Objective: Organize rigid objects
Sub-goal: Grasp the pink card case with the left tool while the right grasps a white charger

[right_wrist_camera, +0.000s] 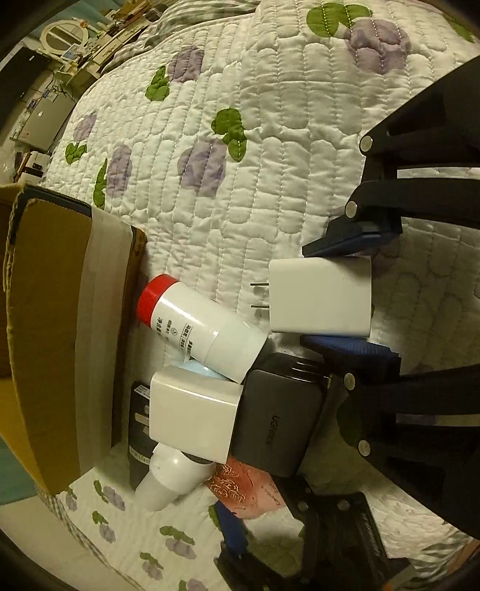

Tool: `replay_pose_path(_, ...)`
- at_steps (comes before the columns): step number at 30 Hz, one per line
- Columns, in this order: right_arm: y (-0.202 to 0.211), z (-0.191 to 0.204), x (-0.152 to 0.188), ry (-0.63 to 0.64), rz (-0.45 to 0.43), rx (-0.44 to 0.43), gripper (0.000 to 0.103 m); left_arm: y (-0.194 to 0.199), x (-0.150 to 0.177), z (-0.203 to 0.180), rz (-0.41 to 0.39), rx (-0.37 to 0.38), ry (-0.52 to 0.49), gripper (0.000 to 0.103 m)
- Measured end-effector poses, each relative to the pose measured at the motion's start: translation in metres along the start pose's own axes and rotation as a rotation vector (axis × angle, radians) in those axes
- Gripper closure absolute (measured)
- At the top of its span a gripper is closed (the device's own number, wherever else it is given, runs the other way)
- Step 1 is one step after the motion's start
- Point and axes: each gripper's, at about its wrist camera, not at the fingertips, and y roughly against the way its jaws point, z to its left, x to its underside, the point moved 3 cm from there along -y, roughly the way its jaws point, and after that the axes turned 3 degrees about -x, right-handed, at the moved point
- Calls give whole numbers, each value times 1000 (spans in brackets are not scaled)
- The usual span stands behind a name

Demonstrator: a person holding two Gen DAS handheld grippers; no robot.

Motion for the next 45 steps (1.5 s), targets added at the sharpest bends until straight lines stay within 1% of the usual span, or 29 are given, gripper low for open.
replay_pose_path(4,-3,-4,-2,-1,-4,0,63,-3,-1,-4,3,-24,-22,24)
replay_pose_path(5,1,-5,-2,-3,-5,0,63,-2,0,-6,1,-27,-31,26)
replay_pose_path(7,3,-7,0,-8,-14,4,63,4,3,-8,0,-13,-27,30)
replay_pose_path(9,10,-6,4,-12,-30,13,63,12,7,-8,1,5,-18,31)
replay_pose_path(12,28,2,15,-16,-64,21,63,24,15,-11,0,36,-17,32)
replay_pose_path(14,38,2,19,-20,-84,33,63,32,20,-12,-7,41,-15,32)
replay_pose_path(18,64,5,21,-18,-147,54,63,49,29,-13,-18,71,-1,32)
replay_pose_path(20,73,10,21,-9,-166,74,63,56,28,-15,-24,63,-3,32)
replay_pose_path(26,94,22,15,-8,-197,79,63,86,18,-12,-76,76,2,34)
replay_pose_path(27,96,25,13,-7,-201,80,63,91,17,-11,-85,75,1,51)
replay_pose_path(28,102,26,12,-6,-209,84,63,92,15,-8,-89,80,0,85)
replay_pose_path(29,105,28,14,-5,-214,87,63,93,14,-7,-70,121,5,88)
replay_pose_path(30,109,29,12,-4,-219,89,63,91,12,-5,-58,131,12,89)
replay_pose_path(31,110,30,10,-3,-223,90,63,89,12,-4,-54,114,5,92)
replay_pose_path(32,114,32,9,-2,-226,90,63,83,14,-3,-36,114,2,93)
replay_pose_path(33,115,33,8,-1,-230,92,63,80,15,-1,-19,142,12,94)
replay_pose_path(34,118,34,7,2,-234,94,63,78,16,1,-9,170,25,98)
replay_pose_path(35,119,35,6,3,-238,95,63,76,18,1,-8,188,36,99)
replay_pose_path(36,120,35,6,3,-239,96,63,75,18,1,-12,183,36,101)
replay_pose_path(37,120,35,6,2,-239,98,63,75,19,1,-14,184,37,101)
replay_pose_path(39,117,34,5,-1,-235,100,63,73,17,1,-18,208,58,101)
replay_pose_path(41,114,32,6,-5,-229,101,63,68,15,3,-15,198,79,98)
replay_pose_path(42,112,31,6,-8,-227,101,63,65,14,5,-12,188,91,91)
replay_pose_path(43,110,30,7,-10,-224,100,63,60,14,8,7,174,117,71)
replay_pose_path(44,109,29,7,-11,-221,100,63,56,15,11,22,168,139,57)
replay_pose_path(45,107,28,8,-12,-218,101,63,53,17,16,34,175,177,46)
